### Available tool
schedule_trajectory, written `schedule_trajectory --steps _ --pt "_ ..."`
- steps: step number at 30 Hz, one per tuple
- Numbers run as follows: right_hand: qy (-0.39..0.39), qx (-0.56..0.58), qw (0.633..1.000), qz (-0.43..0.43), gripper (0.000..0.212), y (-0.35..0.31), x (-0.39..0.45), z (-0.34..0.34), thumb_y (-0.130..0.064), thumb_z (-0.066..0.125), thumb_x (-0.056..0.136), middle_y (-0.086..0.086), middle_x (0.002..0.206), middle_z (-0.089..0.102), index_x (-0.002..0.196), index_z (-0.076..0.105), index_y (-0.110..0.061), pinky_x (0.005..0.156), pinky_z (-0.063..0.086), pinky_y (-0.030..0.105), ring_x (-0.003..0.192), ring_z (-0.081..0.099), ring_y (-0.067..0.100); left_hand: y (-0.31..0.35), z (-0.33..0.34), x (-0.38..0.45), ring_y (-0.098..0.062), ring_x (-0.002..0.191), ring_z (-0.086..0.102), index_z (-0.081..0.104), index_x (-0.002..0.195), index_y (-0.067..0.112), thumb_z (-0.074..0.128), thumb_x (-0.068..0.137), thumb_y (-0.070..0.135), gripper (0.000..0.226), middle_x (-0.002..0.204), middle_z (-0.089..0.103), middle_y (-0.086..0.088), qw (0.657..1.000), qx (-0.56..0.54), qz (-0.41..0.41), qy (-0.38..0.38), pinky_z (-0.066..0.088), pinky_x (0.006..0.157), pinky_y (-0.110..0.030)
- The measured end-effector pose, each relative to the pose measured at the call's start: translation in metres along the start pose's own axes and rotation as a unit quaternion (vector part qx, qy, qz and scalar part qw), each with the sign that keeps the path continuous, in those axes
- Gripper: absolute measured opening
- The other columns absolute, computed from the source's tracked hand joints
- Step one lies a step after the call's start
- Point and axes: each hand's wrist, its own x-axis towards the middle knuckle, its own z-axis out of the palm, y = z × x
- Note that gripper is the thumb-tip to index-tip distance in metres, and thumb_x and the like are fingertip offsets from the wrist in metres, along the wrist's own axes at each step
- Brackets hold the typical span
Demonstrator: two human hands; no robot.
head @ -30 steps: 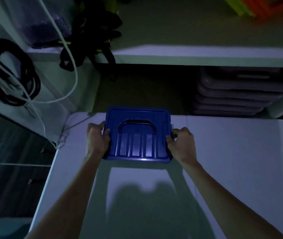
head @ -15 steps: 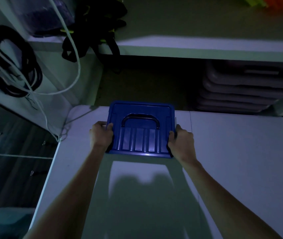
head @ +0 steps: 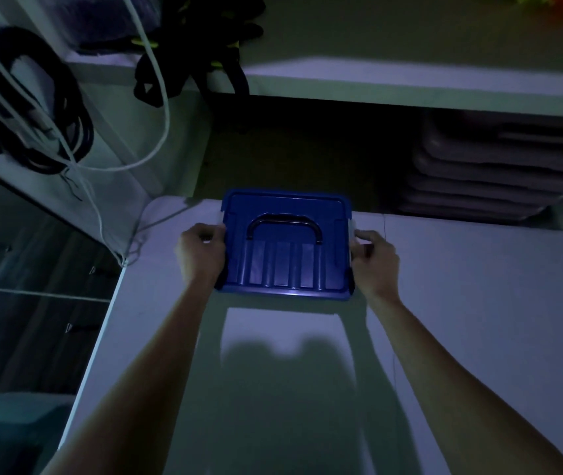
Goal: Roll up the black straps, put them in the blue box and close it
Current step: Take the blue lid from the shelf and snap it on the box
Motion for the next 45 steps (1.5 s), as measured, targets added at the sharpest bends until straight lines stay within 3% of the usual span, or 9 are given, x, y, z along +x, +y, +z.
schedule_trajectory --steps 5,15,19,22,25,30,38,42,45 --pt "-0.105 0.198 0.938 0.264 0.019 -0.009 0.017 -0.004 -0.011 0.057 0.097 0.009 0.077 0.060 0.080 0.061 -0.006 0.086 0.054 0.041 0.075 0.055 0.021 -0.007 -0.009 0.020 -0.023 0.066 0.055 0.073 0.086 0.009 0.068 0.087 0.012 0.006 0.080 0.065 -0.012 0.958 -0.175 -0.194 -0.116 0.051 0.068 -0.036" --pt "-0.196 0.131 0.947 0.218 0.029 -0.020 0.016 0.001 -0.009 0.029 0.105 0.009 0.086 0.054 0.085 0.050 -0.007 0.082 0.046 0.034 0.075 0.050 0.016 -0.004 0.005 0.028 -0.021 0.080 0.053 0.066 0.091 -0.008 0.071 0.088 0.019 0.028 0.077 0.054 -0.009 0.983 -0.024 -0.127 -0.134 0.047 0.073 -0.034" --pt "-0.238 0.016 0.953 0.185 0.038 -0.022 0.014 0.002 -0.009 0.031 0.103 0.005 0.107 0.051 0.140 0.032 0.001 0.090 0.039 0.028 0.093 0.049 0.016 -0.005 0.010 0.024 -0.023 0.075 0.055 0.052 0.059 0.013 0.068 0.090 0.020 0.035 0.059 0.045 -0.001 0.987 -0.001 -0.107 -0.122 0.044 0.069 -0.032" --pt "-0.252 -0.007 0.954 0.159 0.064 -0.030 0.006 0.005 0.000 0.032 0.101 0.011 0.128 0.050 0.151 -0.008 0.004 0.099 0.031 0.022 0.112 0.046 0.018 -0.003 0.008 0.020 -0.031 0.086 0.065 0.050 0.062 0.012 0.065 0.092 0.020 0.034 0.065 0.051 -0.005 0.988 0.008 -0.096 -0.119 0.048 0.073 -0.034" --pt "-0.227 -0.014 0.962 0.151 0.054 -0.030 0.005 0.005 0.001 0.034 0.101 0.020 0.145 0.044 0.149 0.009 0.005 0.101 0.035 0.025 0.131 0.045 0.029 0.000 0.007 0.016 -0.040 0.101 0.066 0.065 0.089 -0.009 0.064 0.092 0.021 0.031 0.096 0.069 -0.027 0.991 0.034 -0.076 -0.109 0.054 0.083 -0.043" --pt "-0.160 -0.039 0.979 0.122 0.034 -0.019 0.012 -0.018 -0.017 0.041 0.103 0.013 0.115 0.054 0.131 0.041 0.003 0.078 0.039 0.026 0.093 0.053 0.020 0.020 0.012 0.008 -0.042 0.103 0.065 0.066 0.100 -0.013 0.065 0.092 0.022 0.035 0.106 0.068 -0.032 0.987 0.062 -0.054 -0.135 0.053 0.083 -0.044" --pt "-0.053 -0.058 0.992 0.095 0.034 0.015 0.052 -0.122 -0.007 0.048 0.097 0.010 0.108 0.060 0.130 0.052 -0.002 0.079 0.040 0.023 0.098 0.059 0.025 0.099 0.084 -0.037 -0.029 0.091 0.068 0.067 0.091 0.001 0.060 0.093 0.012 0.013 0.090 0.069 -0.015 0.976 0.026 -0.006 -0.216 0.058 0.082 -0.040" --pt "-0.070 -0.083 0.989 0.100 0.014 0.041 0.080 -0.156 -0.005 0.047 0.094 0.011 0.093 0.062 0.096 0.061 -0.005 0.076 0.040 0.026 0.091 0.058 0.026 0.124 0.124 -0.058 -0.023 0.077 0.064 0.066 0.091 0.000 0.058 0.089 0.001 0.009 0.079 0.064 -0.008 0.972 0.045 0.001 -0.229 0.058 0.065 -0.037" --pt "-0.075 -0.095 0.987 0.103 0.028 0.058 0.096 -0.170 -0.004 0.047 0.094 0.000 0.071 0.045 0.069 0.042 -0.016 0.074 0.037 0.026 0.072 0.050 0.020 0.134 0.148 -0.069 -0.018 0.071 0.059 0.062 0.085 0.006 0.054 0.089 -0.003 0.013 0.075 0.059 -0.004 0.971 0.063 0.004 -0.231 0.043 0.052 -0.023"
